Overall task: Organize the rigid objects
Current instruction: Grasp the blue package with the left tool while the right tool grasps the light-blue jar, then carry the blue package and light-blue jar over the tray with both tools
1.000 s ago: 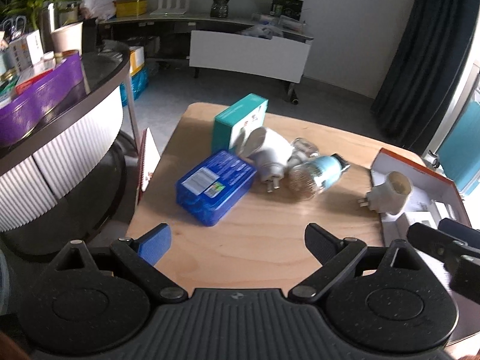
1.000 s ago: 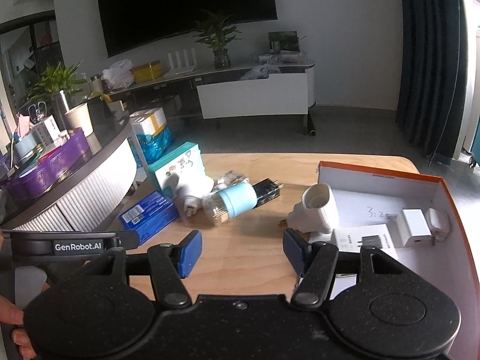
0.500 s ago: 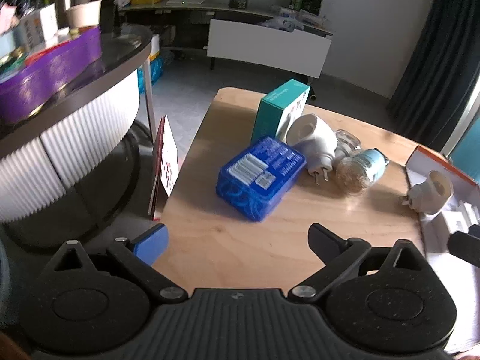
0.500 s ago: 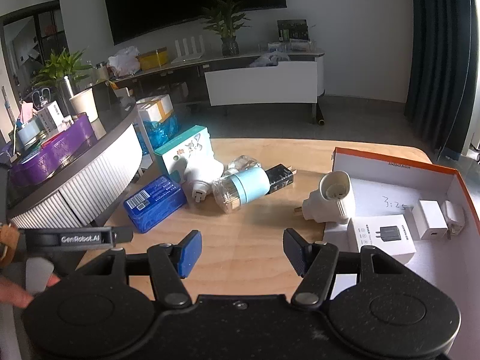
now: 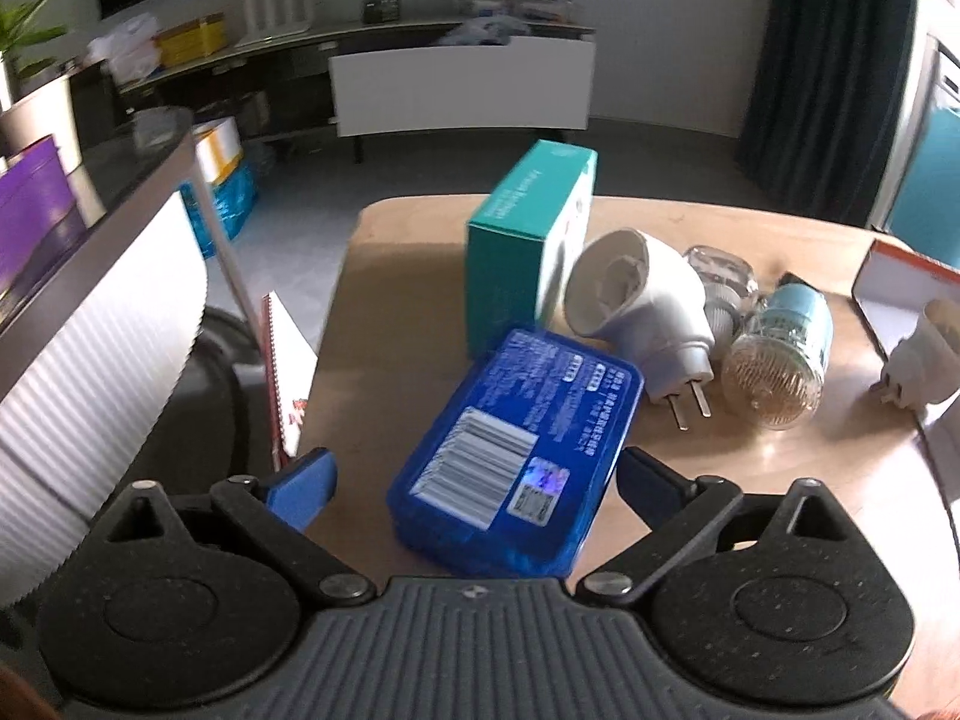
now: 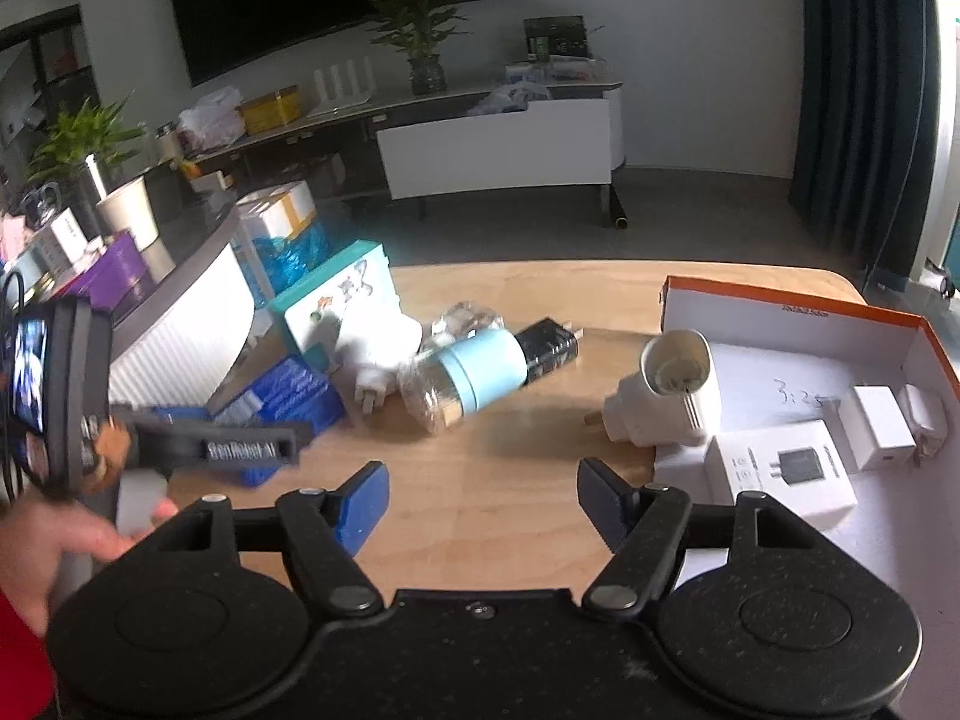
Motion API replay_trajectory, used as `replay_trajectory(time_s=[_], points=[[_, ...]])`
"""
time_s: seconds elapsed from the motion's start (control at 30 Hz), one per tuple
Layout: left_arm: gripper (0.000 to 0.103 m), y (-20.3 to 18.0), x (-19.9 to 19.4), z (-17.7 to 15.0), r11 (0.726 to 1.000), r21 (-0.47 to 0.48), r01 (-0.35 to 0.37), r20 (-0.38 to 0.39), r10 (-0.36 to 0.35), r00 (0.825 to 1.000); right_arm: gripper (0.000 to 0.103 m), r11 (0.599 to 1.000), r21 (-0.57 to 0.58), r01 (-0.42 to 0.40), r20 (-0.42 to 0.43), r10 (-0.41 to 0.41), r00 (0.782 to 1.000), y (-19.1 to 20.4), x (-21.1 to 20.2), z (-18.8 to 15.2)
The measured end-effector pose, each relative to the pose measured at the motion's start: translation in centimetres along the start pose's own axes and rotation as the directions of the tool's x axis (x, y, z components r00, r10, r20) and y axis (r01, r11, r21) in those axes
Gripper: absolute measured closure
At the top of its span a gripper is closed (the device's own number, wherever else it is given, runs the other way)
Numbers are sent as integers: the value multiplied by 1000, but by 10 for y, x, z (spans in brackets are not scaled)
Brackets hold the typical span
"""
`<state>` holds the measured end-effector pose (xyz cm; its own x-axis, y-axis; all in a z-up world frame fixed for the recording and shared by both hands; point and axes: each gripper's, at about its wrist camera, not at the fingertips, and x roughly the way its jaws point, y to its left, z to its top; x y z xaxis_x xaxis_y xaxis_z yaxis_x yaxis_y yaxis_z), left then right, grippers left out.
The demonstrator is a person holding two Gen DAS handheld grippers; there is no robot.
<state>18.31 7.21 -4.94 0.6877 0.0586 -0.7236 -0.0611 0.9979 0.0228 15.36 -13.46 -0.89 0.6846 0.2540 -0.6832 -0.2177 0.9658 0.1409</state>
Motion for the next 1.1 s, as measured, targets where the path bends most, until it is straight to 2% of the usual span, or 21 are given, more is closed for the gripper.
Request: replay_trajectory(time_s=[0.03,0.07,0.13,0.2,0.37,0.5,0.57,0.6,0.67,0.77,1.03,1.1], points=[[14,0,1,-1,1000,3,18,0,-18,1000,20,1000,13,5,-3,-5,1000,1,5,4],[14,-1,1,-3,1000,5,26,8,-26,1000,20,999,35,10,-5,-10,1000,3,12,9],[34,-3,0,-4,1000,19,24,28,-25,999,20,998,55,17,-7,-17,1000,4,18,13],[41,-3,-4,-4,999,15,32,34,-32,999,20,991,128,39,-23,-37,999,6,39,26],[41,-3,-12,-7,996,-46,77,28,-76,997,20,942,329,70,-68,-50,996,0,80,44],[41,2,-13,-5,992,-85,96,14,-95,995,21,915,381,135,-135,-89,987,0,113,52],[41,4,-13,-5,989,-109,100,12,-100,995,21,909,398,124,-151,-69,986,-3,122,50],[41,5,-13,-4,988,-117,102,10,-101,995,22,913,387,126,-161,-67,985,-2,125,49],[41,6,-14,-4,985,-131,112,11,-112,994,34,929,345,133,-182,-73,981,3,123,47],[41,8,-16,-3,982,-145,122,13,-122,992,44,945,303,122,-153,-78,985,6,114,42],[41,4,-20,-5,980,-142,140,26,-138,990,45,982,162,99,-112,-81,990,15,95,28],[41,5,-24,-6,975,-155,160,32,-156,987,45,990,105,98,-66,-91,994,20,69,18]])
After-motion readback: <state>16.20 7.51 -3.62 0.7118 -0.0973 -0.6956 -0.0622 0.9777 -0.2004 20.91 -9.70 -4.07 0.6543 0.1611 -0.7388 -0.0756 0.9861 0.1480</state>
